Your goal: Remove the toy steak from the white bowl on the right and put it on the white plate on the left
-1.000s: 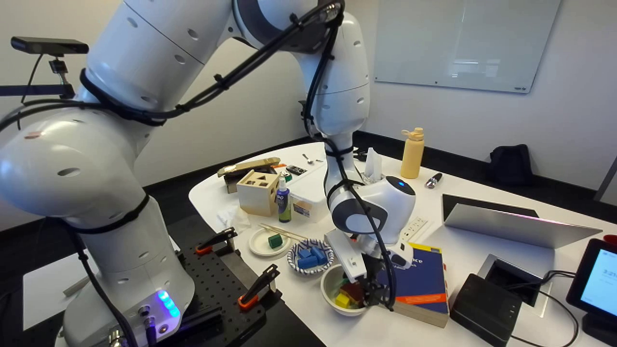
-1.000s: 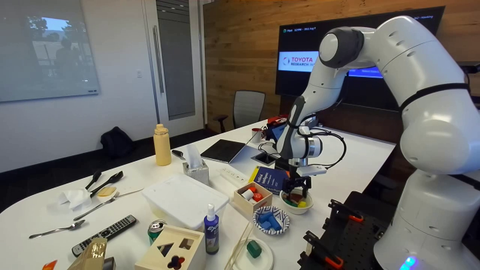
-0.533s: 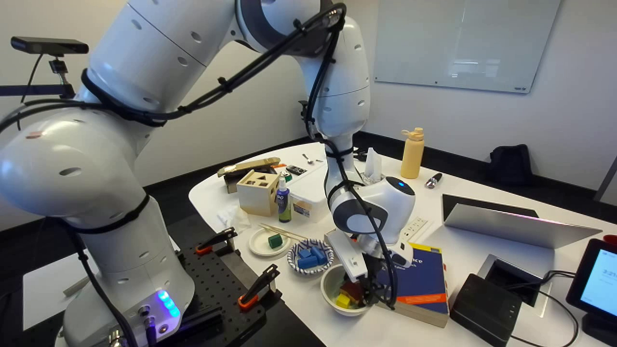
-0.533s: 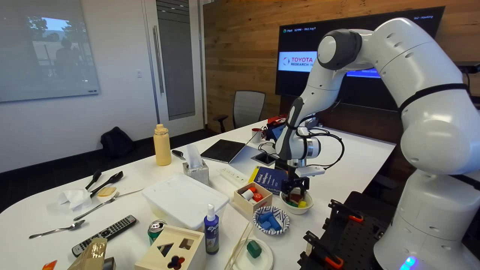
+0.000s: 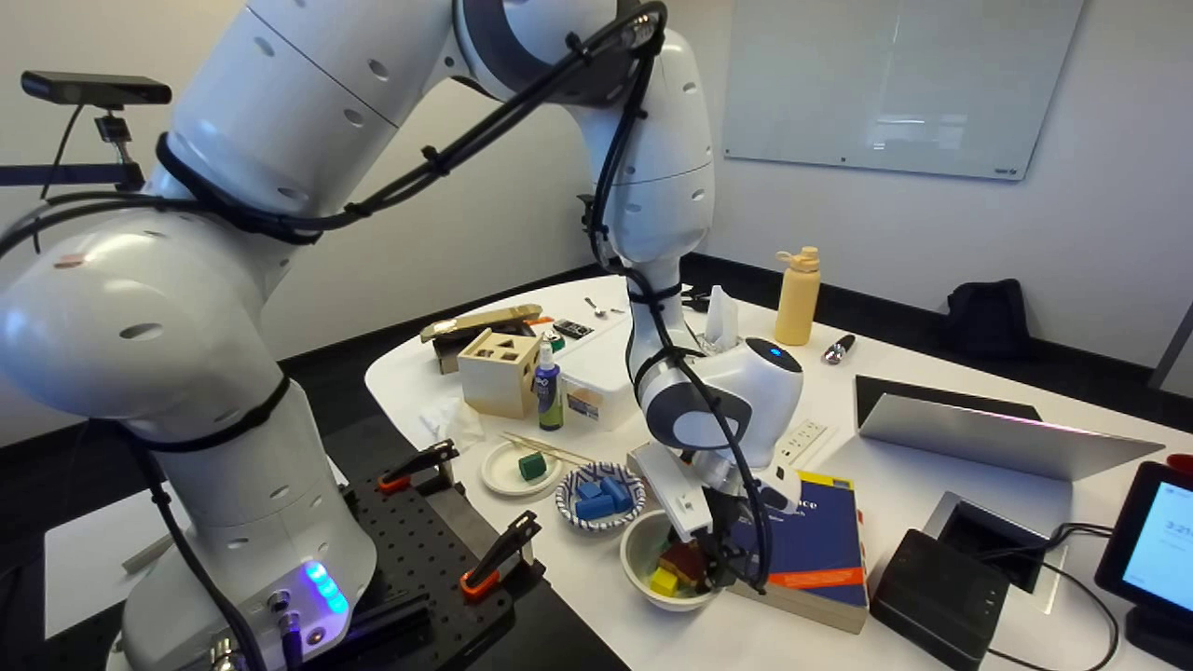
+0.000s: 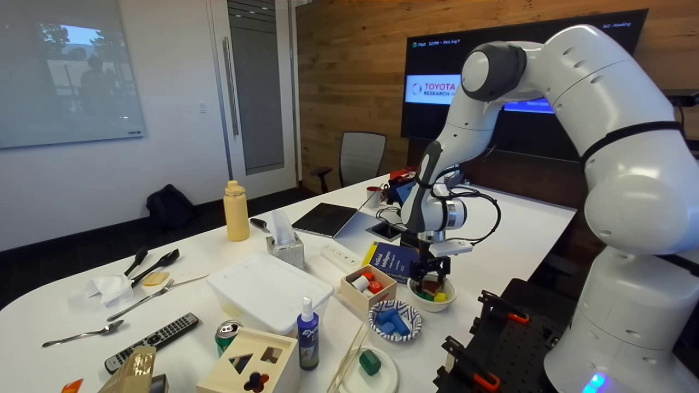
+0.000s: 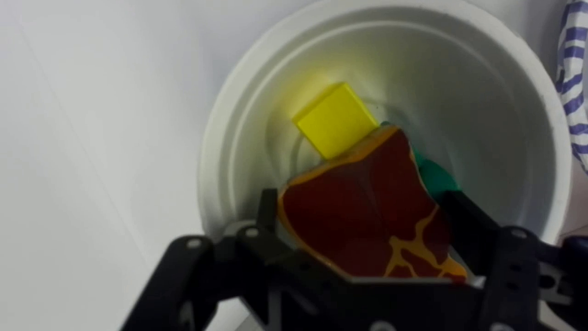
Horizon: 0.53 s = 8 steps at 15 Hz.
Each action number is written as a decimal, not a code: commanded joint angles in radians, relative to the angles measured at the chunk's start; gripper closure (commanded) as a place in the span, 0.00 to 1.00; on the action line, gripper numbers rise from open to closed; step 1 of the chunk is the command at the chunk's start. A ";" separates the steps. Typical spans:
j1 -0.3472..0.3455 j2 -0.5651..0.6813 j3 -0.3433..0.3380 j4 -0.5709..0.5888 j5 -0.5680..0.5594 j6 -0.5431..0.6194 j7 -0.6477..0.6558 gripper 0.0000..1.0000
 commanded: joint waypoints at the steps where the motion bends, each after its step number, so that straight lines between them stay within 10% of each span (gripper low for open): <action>1: 0.055 -0.061 -0.044 -0.038 -0.045 0.005 0.073 0.37; 8: 0.111 -0.169 -0.030 -0.135 -0.060 0.011 0.100 0.37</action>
